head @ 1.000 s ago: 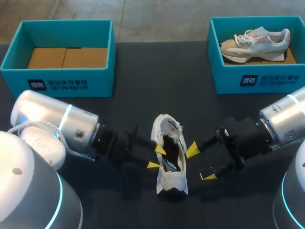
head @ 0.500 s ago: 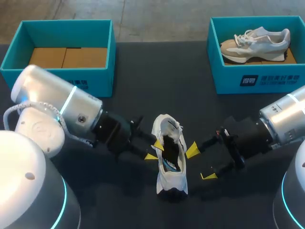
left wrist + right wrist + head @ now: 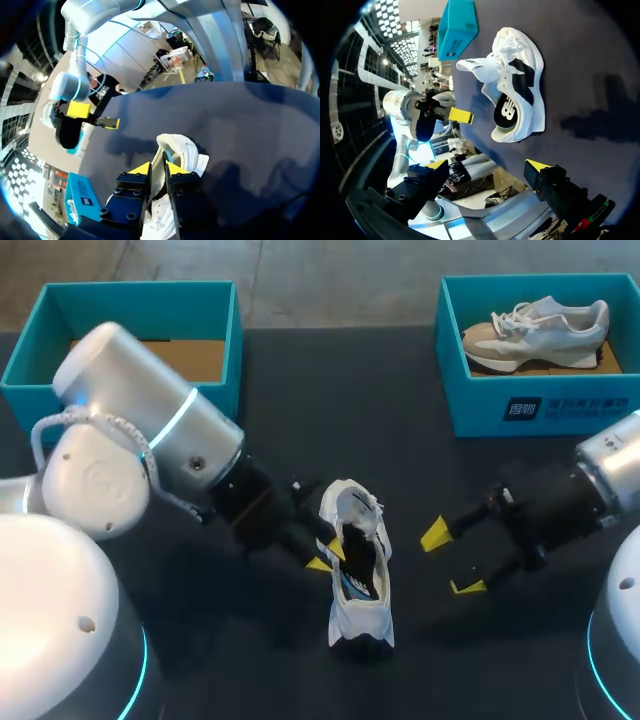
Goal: Take the shoe out of the shoebox, open the shoe tongue, remove and reinsert the insole, then place the shoe into the shoebox
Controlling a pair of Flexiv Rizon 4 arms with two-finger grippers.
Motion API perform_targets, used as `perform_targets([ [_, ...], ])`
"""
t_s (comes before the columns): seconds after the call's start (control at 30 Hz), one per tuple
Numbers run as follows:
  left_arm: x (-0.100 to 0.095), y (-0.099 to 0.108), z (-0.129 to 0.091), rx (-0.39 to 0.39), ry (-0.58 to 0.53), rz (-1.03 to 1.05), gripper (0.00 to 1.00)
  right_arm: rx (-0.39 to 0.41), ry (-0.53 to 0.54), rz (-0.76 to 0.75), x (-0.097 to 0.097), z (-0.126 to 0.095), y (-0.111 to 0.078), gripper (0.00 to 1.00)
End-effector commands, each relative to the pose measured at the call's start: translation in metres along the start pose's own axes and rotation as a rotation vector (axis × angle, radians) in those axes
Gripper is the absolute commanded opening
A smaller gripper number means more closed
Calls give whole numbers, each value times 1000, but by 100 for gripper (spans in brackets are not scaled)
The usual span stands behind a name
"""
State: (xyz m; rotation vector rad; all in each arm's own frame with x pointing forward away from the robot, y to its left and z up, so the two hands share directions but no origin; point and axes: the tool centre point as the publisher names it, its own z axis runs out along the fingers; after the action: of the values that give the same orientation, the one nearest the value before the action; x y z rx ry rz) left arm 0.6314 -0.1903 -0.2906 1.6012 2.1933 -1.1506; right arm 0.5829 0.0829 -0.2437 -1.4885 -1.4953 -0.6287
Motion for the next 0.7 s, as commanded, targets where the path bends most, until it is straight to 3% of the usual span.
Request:
perform_targets([
  [0.03,-4,-4,-3,-12,148,9,0,-18,-15,1,0,-27,-11,100],
  [0.6,7,-7,-2,-27,381,63,0,-8,-106,-28,6,-61,-14,100],
  [0.7,7,-7,-2,-27,381,63,0,-8,-106,-28,6,-61,-14,100],
])
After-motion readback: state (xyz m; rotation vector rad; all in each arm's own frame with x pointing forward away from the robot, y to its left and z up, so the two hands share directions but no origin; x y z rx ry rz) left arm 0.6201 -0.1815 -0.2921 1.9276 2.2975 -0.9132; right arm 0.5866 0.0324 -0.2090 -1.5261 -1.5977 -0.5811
